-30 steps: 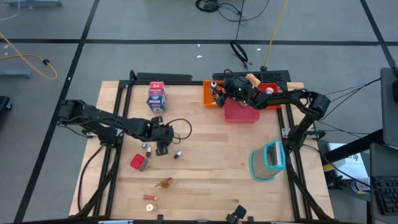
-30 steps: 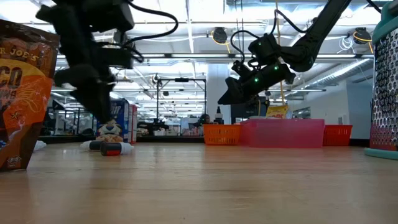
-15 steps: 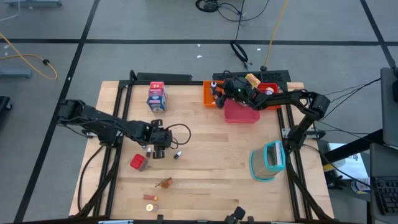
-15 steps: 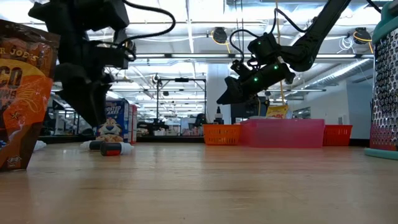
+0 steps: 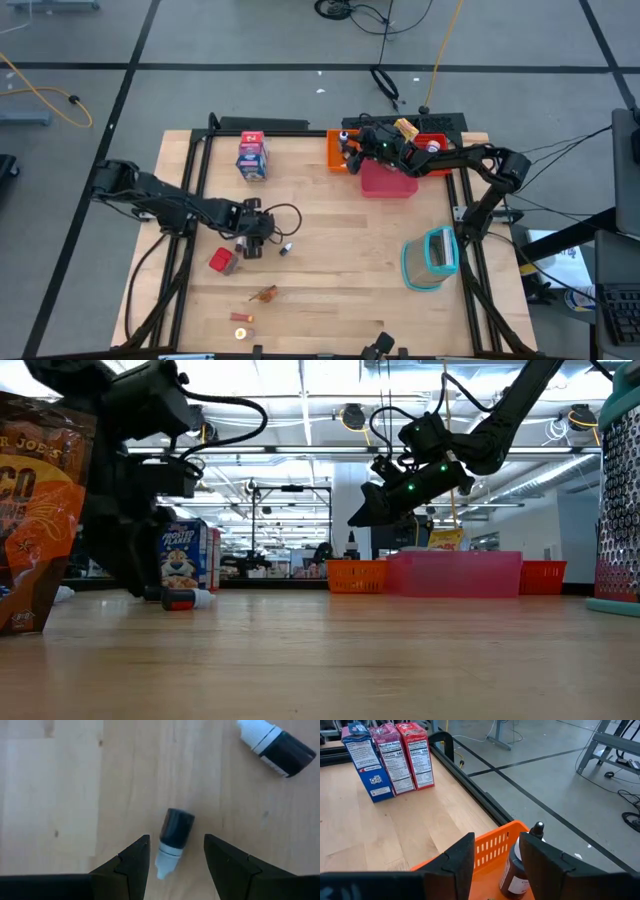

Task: Pick & Place Kitchen Items
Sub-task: Put the small brown food coloring bottle into the orange bin

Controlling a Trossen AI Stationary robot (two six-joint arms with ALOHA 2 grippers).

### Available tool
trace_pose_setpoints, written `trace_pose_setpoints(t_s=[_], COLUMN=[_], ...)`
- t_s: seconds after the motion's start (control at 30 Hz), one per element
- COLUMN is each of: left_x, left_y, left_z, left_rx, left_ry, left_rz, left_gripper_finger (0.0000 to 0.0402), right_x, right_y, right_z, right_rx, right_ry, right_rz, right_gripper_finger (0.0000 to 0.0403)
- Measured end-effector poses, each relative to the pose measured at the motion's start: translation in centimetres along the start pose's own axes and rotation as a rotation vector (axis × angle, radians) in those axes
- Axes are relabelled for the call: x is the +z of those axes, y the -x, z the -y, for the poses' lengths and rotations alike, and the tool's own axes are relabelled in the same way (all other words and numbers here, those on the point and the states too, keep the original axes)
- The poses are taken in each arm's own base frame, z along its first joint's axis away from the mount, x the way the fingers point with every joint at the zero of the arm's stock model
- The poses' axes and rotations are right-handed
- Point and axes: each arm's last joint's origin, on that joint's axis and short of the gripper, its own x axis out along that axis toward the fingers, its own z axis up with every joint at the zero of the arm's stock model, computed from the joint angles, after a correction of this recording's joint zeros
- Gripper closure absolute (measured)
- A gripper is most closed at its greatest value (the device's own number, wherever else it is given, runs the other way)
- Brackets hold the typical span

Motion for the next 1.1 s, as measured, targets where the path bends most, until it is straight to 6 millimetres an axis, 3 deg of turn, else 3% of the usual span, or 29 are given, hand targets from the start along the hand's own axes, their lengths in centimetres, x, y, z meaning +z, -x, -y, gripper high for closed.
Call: trace_pose_setpoints(t_s=[0.27,0.57,0.87,1.1], left_x=[-0.8,-0.7,-0.4,2.9], left_y=[-0.5,-0.5,-0.4,1.3], left_z=[-0.1,-0.1,-0.2,-0.7], left_rx=[0.018,0.034,0.062,0.135], left_ry=[0.005,0.000,0.023,0.004], left_rz=[-0.008,0.006,0.018,0.125], left_gripper_finger=[0.0228,0.0371,0.0371,0.0371], right_x=[0.1,0.1,0.2,0.7], right_y=[0.0,0.0,0.0,0.2], right_z=[0.0,0.0,-0.9,-2.3], right_rx=[0.000,0.000,0.028,0.077], right_ry=[0.000,0.000,0.010,0.008], right_rz=[0.007,0.007,0.017,0.049], right_gripper_finger=[0.0255,0.0259,0.0258,0.0258])
